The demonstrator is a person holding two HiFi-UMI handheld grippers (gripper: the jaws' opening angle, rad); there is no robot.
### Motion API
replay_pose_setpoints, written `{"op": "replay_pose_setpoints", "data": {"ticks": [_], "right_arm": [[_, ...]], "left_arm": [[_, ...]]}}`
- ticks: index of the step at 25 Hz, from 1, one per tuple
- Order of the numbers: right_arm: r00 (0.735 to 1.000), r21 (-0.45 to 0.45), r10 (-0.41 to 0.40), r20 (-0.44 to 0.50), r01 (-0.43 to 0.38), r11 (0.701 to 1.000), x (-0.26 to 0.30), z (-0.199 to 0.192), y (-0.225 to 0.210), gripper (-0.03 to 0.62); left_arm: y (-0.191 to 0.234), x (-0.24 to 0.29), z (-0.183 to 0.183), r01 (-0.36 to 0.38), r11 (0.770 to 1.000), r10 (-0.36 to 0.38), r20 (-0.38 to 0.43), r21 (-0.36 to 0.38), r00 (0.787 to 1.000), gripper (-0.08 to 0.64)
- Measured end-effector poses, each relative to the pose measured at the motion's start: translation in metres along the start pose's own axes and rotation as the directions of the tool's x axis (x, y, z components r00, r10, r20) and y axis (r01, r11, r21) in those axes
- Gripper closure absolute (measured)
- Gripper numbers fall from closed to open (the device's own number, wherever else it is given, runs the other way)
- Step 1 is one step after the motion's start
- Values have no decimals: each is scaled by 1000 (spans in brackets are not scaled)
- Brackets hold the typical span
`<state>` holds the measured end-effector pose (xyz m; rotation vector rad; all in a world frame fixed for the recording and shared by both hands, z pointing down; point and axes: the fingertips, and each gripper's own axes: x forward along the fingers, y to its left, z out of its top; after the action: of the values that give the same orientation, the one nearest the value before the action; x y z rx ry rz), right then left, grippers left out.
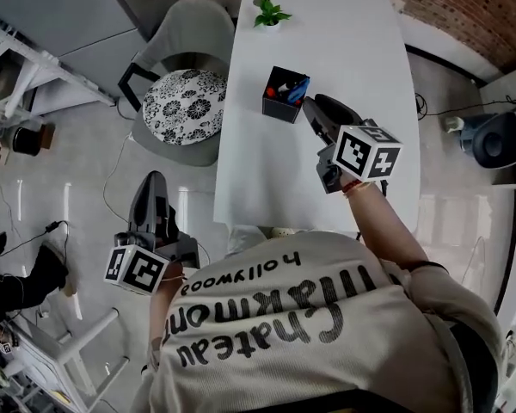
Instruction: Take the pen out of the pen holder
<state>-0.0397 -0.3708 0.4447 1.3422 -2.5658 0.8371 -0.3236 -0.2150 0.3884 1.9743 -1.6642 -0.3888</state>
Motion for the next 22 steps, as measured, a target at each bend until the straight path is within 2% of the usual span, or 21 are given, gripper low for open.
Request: {"op": "replay_pose_setpoints", "data": {"ticks": [7,12,17,22], "right_arm": [[999,-163,-39,-25,35,986,32,11,9,427],[994,-189,-97,-52,86,978,51,13,-2,423],[986,-326,-143,-88,107,939,66,11,-7,422],[985,-319,-121,-119,78,945,76,4,-4,429]], "left_arm": [[20,48,11,57,998,-58,-49,-17,997,558],[30,70,13,76,997,-77,-81,-25,994,558],[40,82,6,73,997,-77,-110,-40,991,558],[46,86,4,63,997,-68,-120,-43,990,558]]}}
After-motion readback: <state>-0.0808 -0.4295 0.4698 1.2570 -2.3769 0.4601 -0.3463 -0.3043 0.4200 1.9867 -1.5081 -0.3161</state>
